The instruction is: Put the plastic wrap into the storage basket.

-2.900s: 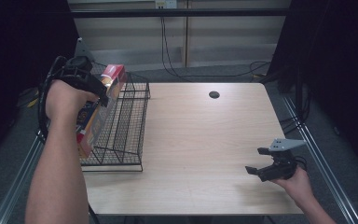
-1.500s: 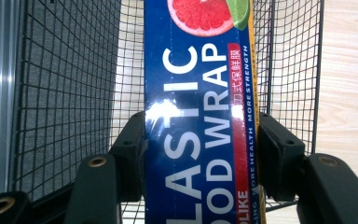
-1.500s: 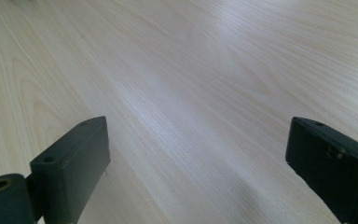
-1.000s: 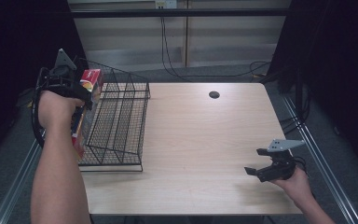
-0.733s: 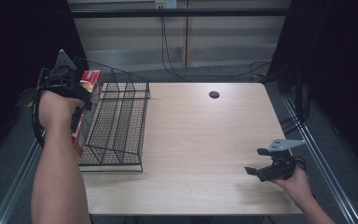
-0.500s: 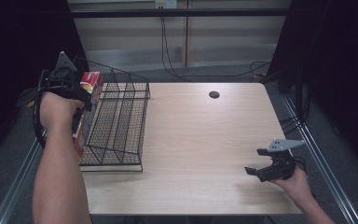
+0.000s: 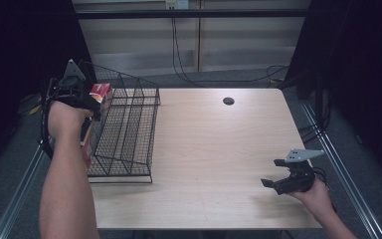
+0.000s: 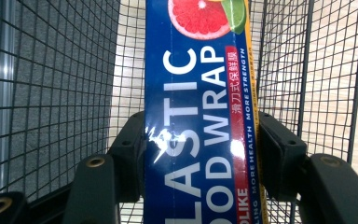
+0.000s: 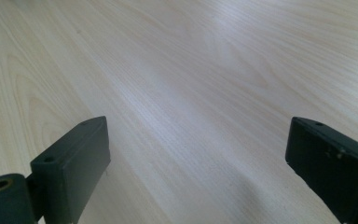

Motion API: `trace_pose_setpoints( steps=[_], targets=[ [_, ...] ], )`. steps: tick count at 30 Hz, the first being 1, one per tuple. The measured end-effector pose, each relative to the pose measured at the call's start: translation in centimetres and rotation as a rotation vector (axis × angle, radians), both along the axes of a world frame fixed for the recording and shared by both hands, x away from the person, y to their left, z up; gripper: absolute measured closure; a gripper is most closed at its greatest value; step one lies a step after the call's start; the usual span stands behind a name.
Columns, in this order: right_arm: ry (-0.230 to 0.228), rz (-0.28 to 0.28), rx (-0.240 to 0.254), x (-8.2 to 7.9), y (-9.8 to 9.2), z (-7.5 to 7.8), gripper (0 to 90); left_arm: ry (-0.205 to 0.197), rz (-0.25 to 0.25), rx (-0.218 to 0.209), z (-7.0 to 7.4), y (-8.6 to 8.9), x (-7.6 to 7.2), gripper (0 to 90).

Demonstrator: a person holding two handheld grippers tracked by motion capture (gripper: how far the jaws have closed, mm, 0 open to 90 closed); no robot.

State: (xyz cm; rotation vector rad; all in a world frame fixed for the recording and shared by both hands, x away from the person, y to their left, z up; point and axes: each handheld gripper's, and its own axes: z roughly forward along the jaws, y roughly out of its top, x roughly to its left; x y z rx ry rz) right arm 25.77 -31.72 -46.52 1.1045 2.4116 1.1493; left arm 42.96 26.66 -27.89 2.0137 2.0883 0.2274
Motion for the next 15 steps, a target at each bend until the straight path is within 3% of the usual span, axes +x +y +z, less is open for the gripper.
trace_pose_setpoints(
  steps=[15],
  targets=[
    [0.009, 0.009, -0.005, 0.05, 0.23, -0.2, 6.4, 0.008, 0.006, 0.006, -0.6, 0.35, 0.15, 41.9]
  ],
)
